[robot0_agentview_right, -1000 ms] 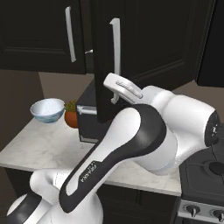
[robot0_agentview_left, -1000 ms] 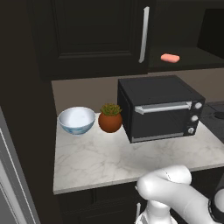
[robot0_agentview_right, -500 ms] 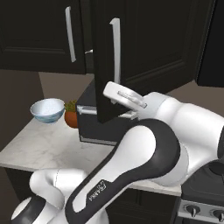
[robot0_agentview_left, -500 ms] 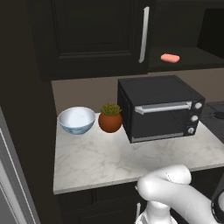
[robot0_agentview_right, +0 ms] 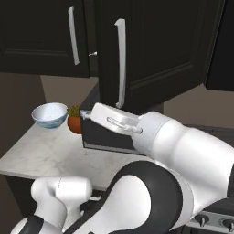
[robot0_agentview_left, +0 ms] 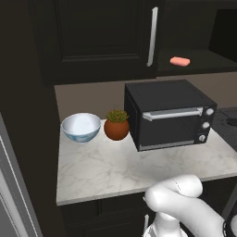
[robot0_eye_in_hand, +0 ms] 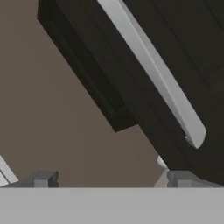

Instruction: Pick the bar soap and bar soap from the cabinet and place them on the counter.

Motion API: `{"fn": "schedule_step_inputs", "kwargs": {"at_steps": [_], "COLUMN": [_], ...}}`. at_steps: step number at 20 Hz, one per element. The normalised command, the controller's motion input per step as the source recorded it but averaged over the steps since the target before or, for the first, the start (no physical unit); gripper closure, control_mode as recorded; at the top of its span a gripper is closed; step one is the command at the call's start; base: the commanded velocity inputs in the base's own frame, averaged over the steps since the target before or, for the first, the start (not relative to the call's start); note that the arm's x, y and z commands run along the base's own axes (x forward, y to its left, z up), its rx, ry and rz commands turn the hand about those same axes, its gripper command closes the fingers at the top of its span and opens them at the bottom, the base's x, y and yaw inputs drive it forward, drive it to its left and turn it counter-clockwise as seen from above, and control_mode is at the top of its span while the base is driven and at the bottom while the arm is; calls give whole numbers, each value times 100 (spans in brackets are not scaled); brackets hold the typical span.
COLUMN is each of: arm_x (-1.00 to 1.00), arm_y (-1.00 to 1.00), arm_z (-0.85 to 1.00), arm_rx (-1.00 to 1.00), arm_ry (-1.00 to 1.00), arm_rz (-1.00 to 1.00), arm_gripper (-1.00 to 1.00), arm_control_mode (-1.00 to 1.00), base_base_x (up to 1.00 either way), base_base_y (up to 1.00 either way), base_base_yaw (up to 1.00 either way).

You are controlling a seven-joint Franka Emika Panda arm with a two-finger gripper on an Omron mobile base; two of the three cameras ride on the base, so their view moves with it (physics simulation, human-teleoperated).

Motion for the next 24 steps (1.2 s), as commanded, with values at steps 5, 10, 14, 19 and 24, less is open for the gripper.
{"fn": "schedule_step_inputs", "kwargs": {"at_steps": [5,10,14,19,24], "arm_x": [-33,-42,-56,-53,-31], "arm_y": [44,46,42,43,46], "arm_z": [0,0,0,0,0], "arm_rx": [0,0,0,-2,-3], "arm_ry": [0,0,-3,-4,-3], "arm_rz": [0,0,0,0,-1], "arm_gripper": [-100,-100,-100,-100,-100], "arm_control_mode": [-100,-100,-100,-100,-100], "base_base_x": [0,0,0,0,0], "base_base_y": [0,0,0,0,0], "base_base_yaw": [0,0,0,0,0]}}
